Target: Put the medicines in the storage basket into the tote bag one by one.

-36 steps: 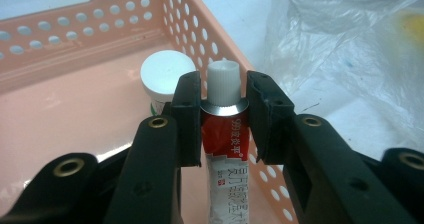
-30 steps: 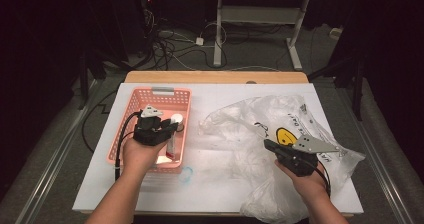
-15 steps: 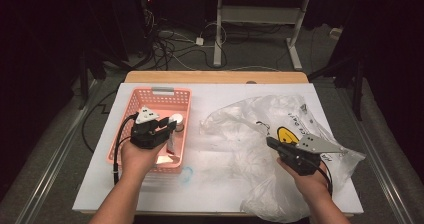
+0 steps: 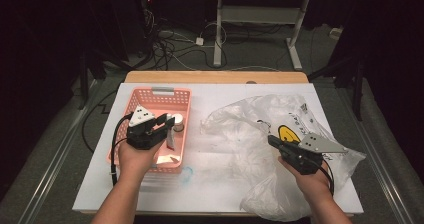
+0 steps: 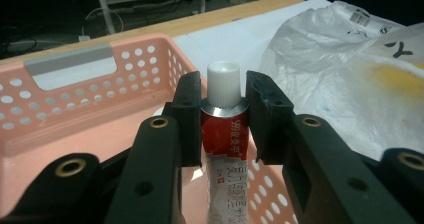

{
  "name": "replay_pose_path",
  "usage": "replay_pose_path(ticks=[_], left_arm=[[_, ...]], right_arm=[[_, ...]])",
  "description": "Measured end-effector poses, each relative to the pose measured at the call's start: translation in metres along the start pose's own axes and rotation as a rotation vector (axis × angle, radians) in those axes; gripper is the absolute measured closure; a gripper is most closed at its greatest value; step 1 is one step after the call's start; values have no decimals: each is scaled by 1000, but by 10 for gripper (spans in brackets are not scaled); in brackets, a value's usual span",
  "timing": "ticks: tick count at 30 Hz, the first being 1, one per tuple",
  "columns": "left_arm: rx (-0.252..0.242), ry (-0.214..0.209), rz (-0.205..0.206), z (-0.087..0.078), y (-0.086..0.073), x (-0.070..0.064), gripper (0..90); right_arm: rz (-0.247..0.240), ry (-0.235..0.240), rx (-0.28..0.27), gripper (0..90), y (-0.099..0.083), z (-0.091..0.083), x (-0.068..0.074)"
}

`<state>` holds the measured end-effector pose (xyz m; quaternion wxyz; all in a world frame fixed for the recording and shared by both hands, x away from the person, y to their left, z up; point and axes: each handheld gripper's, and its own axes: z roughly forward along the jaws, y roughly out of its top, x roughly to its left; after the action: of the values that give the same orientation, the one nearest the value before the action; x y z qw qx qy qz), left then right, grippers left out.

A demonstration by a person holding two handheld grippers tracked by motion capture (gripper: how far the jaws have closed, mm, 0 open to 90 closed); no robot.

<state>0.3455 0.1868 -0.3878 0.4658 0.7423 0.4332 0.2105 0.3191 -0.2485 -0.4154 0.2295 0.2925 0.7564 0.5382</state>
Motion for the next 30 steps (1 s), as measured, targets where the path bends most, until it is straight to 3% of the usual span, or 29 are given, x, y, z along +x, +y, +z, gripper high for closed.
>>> replay_pose_path(ticks=[19,30], left_arm=[[-101,-26,34,-20,36,-20,674],[-112,-107,61,-9,40,-46,674]], right_arm=[[7,6,-22,900,3,-2,-1],[9,4,-25,900,3,-2,-1]])
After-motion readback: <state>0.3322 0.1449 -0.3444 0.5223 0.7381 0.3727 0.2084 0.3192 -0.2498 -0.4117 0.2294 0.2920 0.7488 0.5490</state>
